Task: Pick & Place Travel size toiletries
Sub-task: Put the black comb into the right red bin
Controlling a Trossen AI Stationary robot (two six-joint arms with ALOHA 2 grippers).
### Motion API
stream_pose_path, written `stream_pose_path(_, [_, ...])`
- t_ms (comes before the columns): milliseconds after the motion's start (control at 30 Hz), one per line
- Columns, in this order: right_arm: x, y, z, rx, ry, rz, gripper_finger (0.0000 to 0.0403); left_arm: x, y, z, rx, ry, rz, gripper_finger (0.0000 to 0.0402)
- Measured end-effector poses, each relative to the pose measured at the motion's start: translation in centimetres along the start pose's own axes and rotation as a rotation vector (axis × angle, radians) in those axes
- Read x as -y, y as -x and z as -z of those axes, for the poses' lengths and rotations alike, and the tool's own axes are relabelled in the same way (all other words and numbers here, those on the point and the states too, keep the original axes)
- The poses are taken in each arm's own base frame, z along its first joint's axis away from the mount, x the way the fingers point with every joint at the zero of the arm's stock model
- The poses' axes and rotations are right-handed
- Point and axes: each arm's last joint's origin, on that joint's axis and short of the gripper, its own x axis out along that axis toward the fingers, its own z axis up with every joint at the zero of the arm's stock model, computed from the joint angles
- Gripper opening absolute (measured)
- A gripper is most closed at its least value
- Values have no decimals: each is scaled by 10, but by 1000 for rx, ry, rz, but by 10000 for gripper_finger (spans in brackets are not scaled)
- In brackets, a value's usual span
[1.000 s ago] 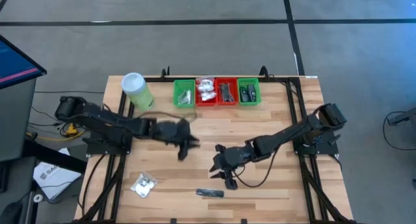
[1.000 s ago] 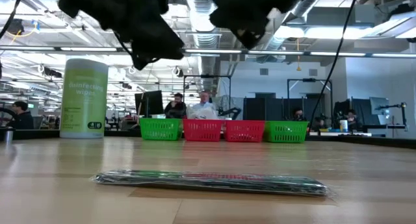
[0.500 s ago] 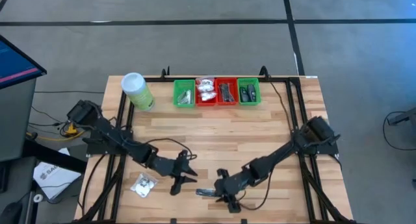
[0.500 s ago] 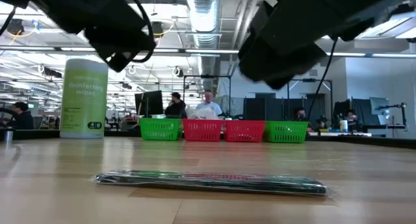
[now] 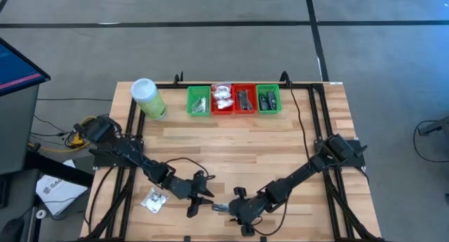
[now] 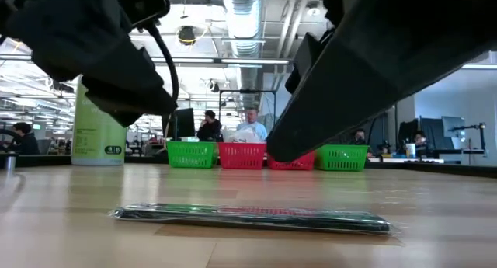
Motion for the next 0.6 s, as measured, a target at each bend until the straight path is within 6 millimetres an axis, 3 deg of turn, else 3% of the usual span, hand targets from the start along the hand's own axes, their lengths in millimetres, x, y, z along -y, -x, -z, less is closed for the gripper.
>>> stream_pose_path(367, [6,-1,6,-26,4,110,194,2,-12,14,2,-9,22,108])
stream_pose_path(600, [9,-1,9,-54,15,159,206,1,-17,18,5,-7,21,108])
